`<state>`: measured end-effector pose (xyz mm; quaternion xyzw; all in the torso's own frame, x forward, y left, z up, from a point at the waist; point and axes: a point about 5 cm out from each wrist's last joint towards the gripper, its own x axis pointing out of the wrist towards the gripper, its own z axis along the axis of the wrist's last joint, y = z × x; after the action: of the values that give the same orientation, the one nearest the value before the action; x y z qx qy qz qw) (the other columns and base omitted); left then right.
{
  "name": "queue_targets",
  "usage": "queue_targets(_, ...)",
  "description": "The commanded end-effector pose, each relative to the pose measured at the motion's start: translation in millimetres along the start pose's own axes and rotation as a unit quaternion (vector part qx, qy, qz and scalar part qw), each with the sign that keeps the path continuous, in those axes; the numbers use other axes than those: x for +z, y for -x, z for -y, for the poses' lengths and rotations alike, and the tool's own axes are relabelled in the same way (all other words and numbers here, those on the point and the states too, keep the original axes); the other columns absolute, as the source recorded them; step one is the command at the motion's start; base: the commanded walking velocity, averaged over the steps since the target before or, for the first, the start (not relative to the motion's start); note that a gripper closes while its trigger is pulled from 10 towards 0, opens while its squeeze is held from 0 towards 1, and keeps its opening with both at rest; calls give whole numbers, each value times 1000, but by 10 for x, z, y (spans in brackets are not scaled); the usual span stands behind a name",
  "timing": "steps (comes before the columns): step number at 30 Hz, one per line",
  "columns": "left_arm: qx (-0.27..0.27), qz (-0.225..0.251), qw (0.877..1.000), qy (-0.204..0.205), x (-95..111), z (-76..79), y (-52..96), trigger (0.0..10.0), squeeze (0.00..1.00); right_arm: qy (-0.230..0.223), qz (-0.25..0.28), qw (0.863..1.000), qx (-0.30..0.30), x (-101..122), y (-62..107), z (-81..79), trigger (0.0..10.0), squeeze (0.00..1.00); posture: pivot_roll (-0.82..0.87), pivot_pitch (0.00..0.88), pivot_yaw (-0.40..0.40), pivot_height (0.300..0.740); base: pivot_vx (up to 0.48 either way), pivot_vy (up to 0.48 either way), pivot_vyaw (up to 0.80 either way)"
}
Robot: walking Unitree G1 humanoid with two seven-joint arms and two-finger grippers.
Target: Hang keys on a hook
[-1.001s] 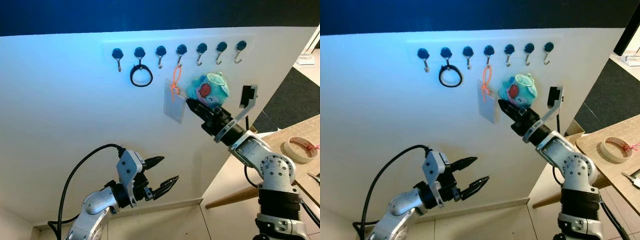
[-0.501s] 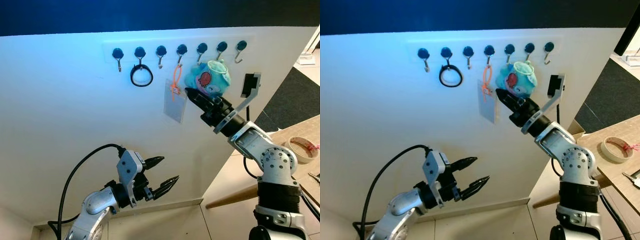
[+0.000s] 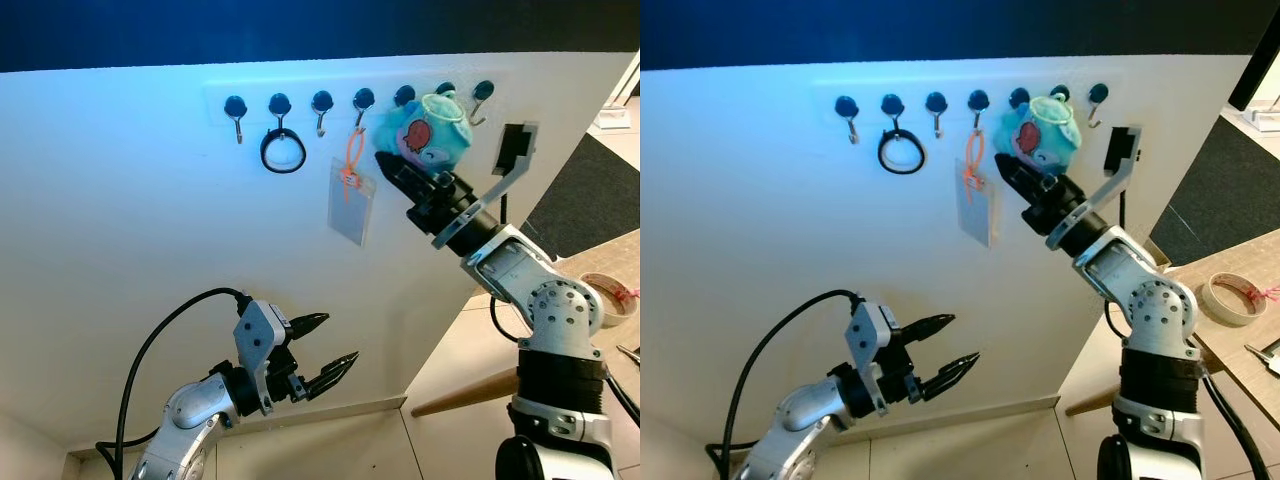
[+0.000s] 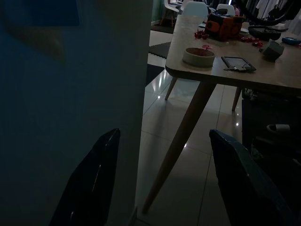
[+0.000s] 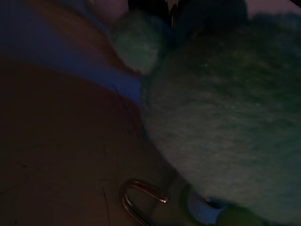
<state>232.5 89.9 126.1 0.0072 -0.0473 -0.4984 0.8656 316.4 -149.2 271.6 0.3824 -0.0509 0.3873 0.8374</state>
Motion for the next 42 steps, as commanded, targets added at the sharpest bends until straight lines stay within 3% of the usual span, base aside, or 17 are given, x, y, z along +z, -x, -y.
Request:
queue_targets(1, -10, -11, 1000, -3, -12, 19, 9, 10000, 0, 3, 10, 1000, 1, 31, 43, -20, 10000, 0, 60, 109, -13, 740, 0, 0, 0)
queue_targets(12, -15, -12, 1000, -3, -19, 26, 3, 10000, 0, -15, 1, 999, -28, -130, 171, 75, 10000, 0, 61, 104, -13, 740, 0, 0, 0)
queue_targets(42, -18, -14, 1000, -6, -21, 32, 6, 10000, 0, -21, 1, 998, -64, -206, 276, 207, 10000, 0, 62, 106, -11, 740, 0, 0, 0)
